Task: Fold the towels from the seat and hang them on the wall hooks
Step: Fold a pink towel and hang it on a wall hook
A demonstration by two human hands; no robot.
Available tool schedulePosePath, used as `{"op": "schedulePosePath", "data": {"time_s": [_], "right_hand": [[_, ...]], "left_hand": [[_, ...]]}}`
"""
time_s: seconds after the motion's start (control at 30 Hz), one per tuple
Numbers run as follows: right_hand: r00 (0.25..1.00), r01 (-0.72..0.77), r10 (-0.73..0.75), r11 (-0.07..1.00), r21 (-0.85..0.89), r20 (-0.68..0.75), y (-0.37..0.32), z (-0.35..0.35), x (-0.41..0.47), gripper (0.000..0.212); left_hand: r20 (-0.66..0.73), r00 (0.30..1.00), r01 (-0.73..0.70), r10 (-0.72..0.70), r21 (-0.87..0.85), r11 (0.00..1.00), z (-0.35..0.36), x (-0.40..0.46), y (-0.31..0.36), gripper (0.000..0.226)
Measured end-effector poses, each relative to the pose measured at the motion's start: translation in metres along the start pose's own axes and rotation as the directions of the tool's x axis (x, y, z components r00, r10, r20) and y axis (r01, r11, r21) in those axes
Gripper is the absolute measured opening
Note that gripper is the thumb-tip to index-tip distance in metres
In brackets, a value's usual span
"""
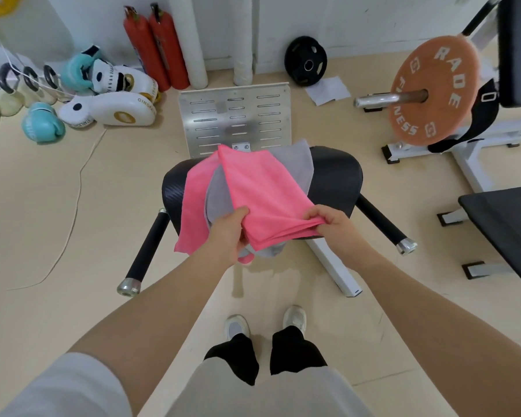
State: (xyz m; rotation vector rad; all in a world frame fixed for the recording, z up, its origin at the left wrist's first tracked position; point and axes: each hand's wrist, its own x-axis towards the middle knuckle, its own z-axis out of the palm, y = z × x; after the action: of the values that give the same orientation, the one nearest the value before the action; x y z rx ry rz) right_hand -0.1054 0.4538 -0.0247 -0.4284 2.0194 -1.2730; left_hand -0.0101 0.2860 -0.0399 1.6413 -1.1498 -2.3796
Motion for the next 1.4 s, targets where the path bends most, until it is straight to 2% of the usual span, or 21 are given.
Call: {"op": "schedulePosePath", "data": {"time_s": [0.07,0.17,0.27,0.33,0.43,0.53,0.63,0.67,0.73,0.83,0.93,1.03,1.1,1.2,1.23,1.3,1.33,1.4], "right_hand": [[0.997,-0.053,0.053,0.999,0.010,0.050,-0.002,-0.001,0.000,0.041],[0.963,-0.147,0.157,0.987,-0.061,0.217,-0.001,-0.002,-0.004,0.034],[0.859,-0.255,0.245,0.966,-0.041,0.449,-0.004,-0.002,-0.012,0.032],[0.823,-0.276,0.263,0.960,-0.051,0.503,-0.005,0.001,-0.014,0.041],[0.891,-0.162,0.193,0.981,-0.110,0.412,-0.008,0.009,-0.012,0.038],[0.964,-0.014,0.047,0.992,-0.128,0.261,-0.012,0.012,-0.009,0.024],[0.976,0.133,-0.078,0.954,-0.267,0.206,-0.018,0.011,-0.007,0.029],[0.977,0.131,-0.080,0.958,-0.255,0.199,-0.020,0.010,-0.005,0.027],[0.975,0.058,-0.039,0.995,-0.080,0.219,-0.027,0.008,-0.001,0.015],[0.973,0.014,-0.039,0.994,0.110,0.226,-0.038,0.010,0.017,0.013],[0.980,-0.089,0.051,0.976,0.197,0.193,-0.048,0.018,0.043,0.020],[0.980,-0.148,0.121,0.973,0.177,0.156,-0.049,0.023,0.069,0.018],[0.982,-0.168,0.153,0.975,0.145,0.107,-0.049,0.023,0.085,0.017],[0.985,-0.174,0.175,0.979,0.107,0.001,-0.048,0.021,0.105,0.006],[0.985,-0.170,0.173,0.983,0.075,-0.028,-0.049,0.020,0.114,0.006],[0.985,-0.152,0.152,0.988,-0.004,-0.083,-0.051,0.019,0.133,0.008],[0.984,-0.148,0.144,0.988,-0.035,-0.105,-0.052,0.018,0.143,0.008],[0.981,-0.143,0.136,0.989,-0.040,-0.135,-0.054,0.020,0.161,0.009]], "left_hand": [[0.032,0.999,-0.041,0.040,0.050,0.998,-0.007,0.000,-0.001,0.015],[0.004,0.988,-0.149,0.151,0.189,0.970,-0.020,-0.001,-0.004,0.019],[0.005,0.944,-0.302,0.331,0.422,0.855,-0.037,0.001,-0.001,0.022],[0.108,0.917,-0.382,0.384,0.517,0.766,-0.043,-0.005,0.002,0.019],[0.257,0.922,-0.386,0.290,0.536,0.751,-0.044,-0.015,0.009,0.021],[0.286,0.958,-0.179,0.030,0.509,0.842,-0.047,-0.024,0.022,0.023],[0.341,0.919,-0.023,-0.197,0.548,0.836,-0.054,-0.026,0.033,0.019],[0.348,0.908,-0.004,-0.234,0.566,0.825,-0.055,-0.026,0.036,0.018],[0.328,0.907,0.028,-0.265,0.580,0.814,-0.056,-0.023,0.043,0.020],[0.260,0.945,0.017,-0.198,0.565,0.825,-0.054,-0.011,0.055,0.027],[0.196,0.969,-0.004,-0.150,0.622,0.783,-0.045,0.004,0.066,0.037],[0.117,0.993,-0.069,-0.005,0.620,0.782,-0.038,0.011,0.066,0.056],[0.146,0.984,-0.174,0.106,0.612,0.771,-0.033,0.023,0.069,0.062],[0.181,0.976,-0.210,0.120,0.649,0.731,-0.035,0.041,0.080,0.073],[0.207,0.969,-0.242,0.134,0.686,0.686,-0.036,0.041,0.085,0.061],[0.365,0.919,-0.381,0.149,0.724,0.575,-0.037,0.039,0.084,0.036],[0.417,0.897,-0.426,0.146,0.732,0.532,-0.036,0.042,0.083,0.035],[0.389,0.892,-0.452,0.229,0.751,0.482,-0.030,0.045,0.085,0.026]]}}
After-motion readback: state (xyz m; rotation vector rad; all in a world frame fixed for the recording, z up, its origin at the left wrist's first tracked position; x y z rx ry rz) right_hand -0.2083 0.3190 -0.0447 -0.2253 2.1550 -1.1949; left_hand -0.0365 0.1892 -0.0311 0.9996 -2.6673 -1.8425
